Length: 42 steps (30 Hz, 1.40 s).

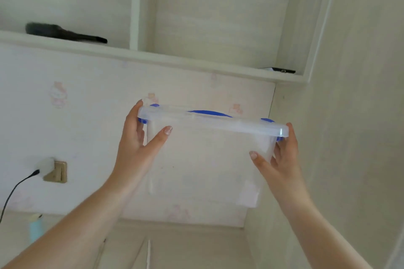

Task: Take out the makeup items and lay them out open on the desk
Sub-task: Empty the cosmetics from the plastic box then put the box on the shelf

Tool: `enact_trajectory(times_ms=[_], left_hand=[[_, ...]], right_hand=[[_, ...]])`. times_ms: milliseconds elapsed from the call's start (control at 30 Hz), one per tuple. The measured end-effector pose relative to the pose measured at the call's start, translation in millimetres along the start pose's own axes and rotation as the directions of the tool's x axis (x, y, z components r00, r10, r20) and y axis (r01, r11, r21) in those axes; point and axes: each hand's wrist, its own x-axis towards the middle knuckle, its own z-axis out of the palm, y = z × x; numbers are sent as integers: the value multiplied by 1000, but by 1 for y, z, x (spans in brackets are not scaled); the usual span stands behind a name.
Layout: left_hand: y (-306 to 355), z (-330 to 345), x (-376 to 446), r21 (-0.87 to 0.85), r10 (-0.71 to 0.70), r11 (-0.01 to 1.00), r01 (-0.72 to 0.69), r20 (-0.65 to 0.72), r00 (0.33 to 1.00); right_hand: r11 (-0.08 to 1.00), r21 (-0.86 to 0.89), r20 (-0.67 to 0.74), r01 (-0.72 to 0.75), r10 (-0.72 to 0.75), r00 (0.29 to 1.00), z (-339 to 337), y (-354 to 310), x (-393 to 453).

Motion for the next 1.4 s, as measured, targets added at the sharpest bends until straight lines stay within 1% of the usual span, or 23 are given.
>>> enact_trajectory(times_ms=[33, 100, 133, 233, 333, 433, 533, 700, 867, 1000, 1133, 1267, 1400], left_hand=[[7, 2, 3, -3, -6, 1000, 6, -5, 1000], [33, 8, 13, 6, 42, 999, -42, -24, 999], [41, 10, 20, 9, 49, 999, -49, -20, 999], [76, 18, 39, 15, 151, 988, -151, -24, 988], [106, 21, 63, 19, 220, 975, -220, -13, 975], [139, 25, 90, 10, 319, 948, -319, -25, 947], [163, 29, 111, -2, 372, 928, -373, -63, 926], [186, 36, 143, 17, 431, 902, -431, -70, 900], [189, 31, 177, 64, 432, 901, -429, -69, 899], [179, 25, 207, 88, 440, 896, -434, -50, 897], [153, 26, 235, 88, 425, 903, -421, -33, 905], [120, 25, 256, 93, 354, 932, -350, -23, 935], [91, 24, 271, 158, 328, 936, -316, -58, 943]], right_hand=[[1000, 10, -6, 3, -3, 1000, -2, -7, 4], [997, 18, -1, 79, -79, 997, -11, -32, 15], [996, 21, -3, 91, -91, 996, -12, -41, 21], [984, 51, -28, 170, -168, 985, -17, -77, 38], [973, 45, -51, 225, -222, 974, -19, -108, 56], [959, 54, -65, 279, -275, 959, -24, -139, 77], [942, 80, -60, 325, -321, 945, -26, -166, 96], [923, 106, -42, 371, -369, 929, -30, -189, 131], [911, 89, 59, 403, -409, 911, -20, -190, 168], [898, 69, 101, 434, -439, 893, -7, -184, 201], [920, 6, 106, 392, -390, 915, 7, -168, 230], [934, -43, 102, 355, -350, 931, 18, -146, 252], [942, -77, 101, 325, -317, 943, 29, -126, 269]])
